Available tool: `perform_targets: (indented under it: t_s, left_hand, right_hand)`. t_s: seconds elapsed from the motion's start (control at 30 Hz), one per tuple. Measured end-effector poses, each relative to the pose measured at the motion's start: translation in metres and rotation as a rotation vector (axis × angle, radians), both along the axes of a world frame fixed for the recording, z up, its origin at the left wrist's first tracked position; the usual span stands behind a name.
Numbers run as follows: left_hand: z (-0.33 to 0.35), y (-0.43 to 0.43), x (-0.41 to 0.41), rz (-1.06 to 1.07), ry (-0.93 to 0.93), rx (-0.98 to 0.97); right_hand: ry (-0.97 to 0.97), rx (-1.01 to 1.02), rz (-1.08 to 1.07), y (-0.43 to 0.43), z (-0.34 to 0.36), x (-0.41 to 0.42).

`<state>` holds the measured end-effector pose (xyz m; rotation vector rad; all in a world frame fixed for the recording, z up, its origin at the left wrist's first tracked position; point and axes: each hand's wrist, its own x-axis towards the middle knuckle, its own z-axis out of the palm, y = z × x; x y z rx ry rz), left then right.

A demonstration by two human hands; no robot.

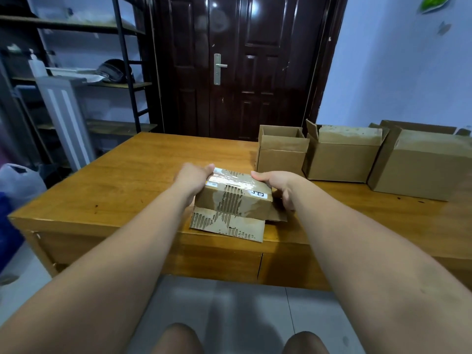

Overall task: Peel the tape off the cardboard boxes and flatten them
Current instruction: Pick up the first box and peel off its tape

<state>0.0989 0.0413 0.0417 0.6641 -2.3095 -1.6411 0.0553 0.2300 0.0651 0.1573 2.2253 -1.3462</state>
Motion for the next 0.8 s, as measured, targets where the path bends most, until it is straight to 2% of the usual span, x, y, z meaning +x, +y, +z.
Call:
perform_targets:
  t_s: [0.07,0.17,0.23,0.3,0.4,0.53,0.7,0.73,0.8]
  left_hand:
    - [0.002,0.003,-0.001,0.046,-0.01,-0.13]
    - [-0.001,0.011,-0.001,0.107,0.001,-0.264]
    - [-0.012,0.014,-0.001,0.124,-0.037,-0.324]
    - [-0.022,0.015,-0.002,0.102,-0.098,-0.239]
    - [-0.028,0.012,-0.001,0.097,-0.068,0.09]
    - [-0.028,0.012,0.0,0.115,-0.064,0.245]
    - [-0.032,0.012,-0.008,0.129,-0.031,0.187]
    - [-0.032,0.013,-0.011,0.131,-0.016,0.14]
    - [-0.029,0.016,-0.011,0.129,-0.045,-0.115]
  right_hand:
    - [0.055,0.065,0.017,-0.002,-0.001,-0.003]
    - [0.266,0.189,-0.017,-0.013,-0.001,-0.01]
    - [0.482,0.459,-0.004,-0.024,0.0,-0.015]
    - [0.656,0.699,0.072,-0.038,-0.002,-0.013]
    - [0.663,0.598,0.224,-0.05,-0.019,-0.014]
    - [0.692,0.466,0.243,-0.041,-0.035,-0.007]
    - [0.737,0.529,0.219,-0.036,-0.041,0.001]
    - [0.735,0.551,0.235,-0.036,-0.04,0.003]
    - [0.734,0.567,0.236,-0.035,-0.039,0.005]
